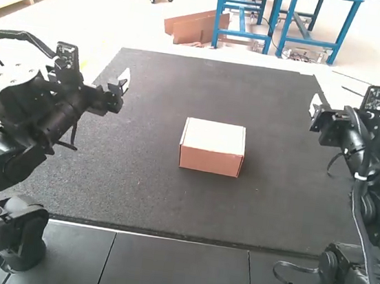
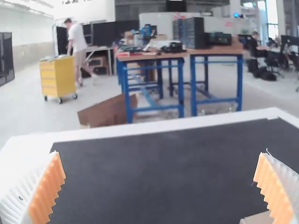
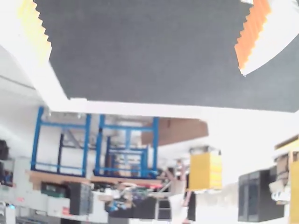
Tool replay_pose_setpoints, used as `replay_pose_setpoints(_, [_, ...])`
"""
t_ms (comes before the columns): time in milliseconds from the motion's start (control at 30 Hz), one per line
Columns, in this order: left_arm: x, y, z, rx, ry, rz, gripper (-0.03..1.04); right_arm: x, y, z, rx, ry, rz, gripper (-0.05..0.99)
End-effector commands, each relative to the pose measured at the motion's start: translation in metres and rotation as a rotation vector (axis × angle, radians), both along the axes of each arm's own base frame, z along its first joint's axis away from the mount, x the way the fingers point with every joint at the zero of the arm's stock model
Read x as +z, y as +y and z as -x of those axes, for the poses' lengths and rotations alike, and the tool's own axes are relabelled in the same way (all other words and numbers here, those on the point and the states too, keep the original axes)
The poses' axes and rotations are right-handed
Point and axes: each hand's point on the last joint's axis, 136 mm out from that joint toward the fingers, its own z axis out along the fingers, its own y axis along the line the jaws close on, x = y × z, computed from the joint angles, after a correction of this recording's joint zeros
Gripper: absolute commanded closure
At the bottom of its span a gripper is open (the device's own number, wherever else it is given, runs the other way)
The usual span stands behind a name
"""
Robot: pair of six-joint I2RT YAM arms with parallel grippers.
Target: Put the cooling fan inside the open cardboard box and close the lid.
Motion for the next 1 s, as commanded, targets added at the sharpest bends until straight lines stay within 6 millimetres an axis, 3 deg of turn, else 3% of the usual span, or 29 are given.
replay_pose_setpoints(0, [-0.017, 0.002, 0.005, 0.005, 0.009, -0.007, 0.05, -0.007, -0.004, 0.005, -0.024, -0.018, -0.024, 0.03])
replay_pose_setpoints(300, [-0.068, 0.007, 0.011, 0.007, 0.067, 0.007, 0.05, -0.049, -0.004, 0.010, -0.020, 0.006, -0.009, 0.03])
replay_pose_setpoints(500, [-0.087, 0.031, 0.010, 0.092, 0.118, 0.091, 0.05, -0.071, -0.002, 0.016, -0.006, 0.048, 0.002, 0.03])
replay_pose_setpoints(767, [-0.107, 0.078, 0.016, 0.264, 0.187, 0.109, 0.05, -0.084, -0.002, 0.034, 0.008, 0.088, -0.006, 0.03])
replay_pose_setpoints(867, [-0.096, 0.082, 0.023, 0.258, 0.135, 0.088, 0.05, -0.092, -0.004, 0.033, -0.004, 0.127, -0.028, 0.03])
replay_pose_setpoints(967, [-0.100, 0.080, 0.024, 0.248, 0.147, 0.000, 0.06, -0.096, -0.007, 0.033, -0.016, 0.142, -0.024, 0.03])
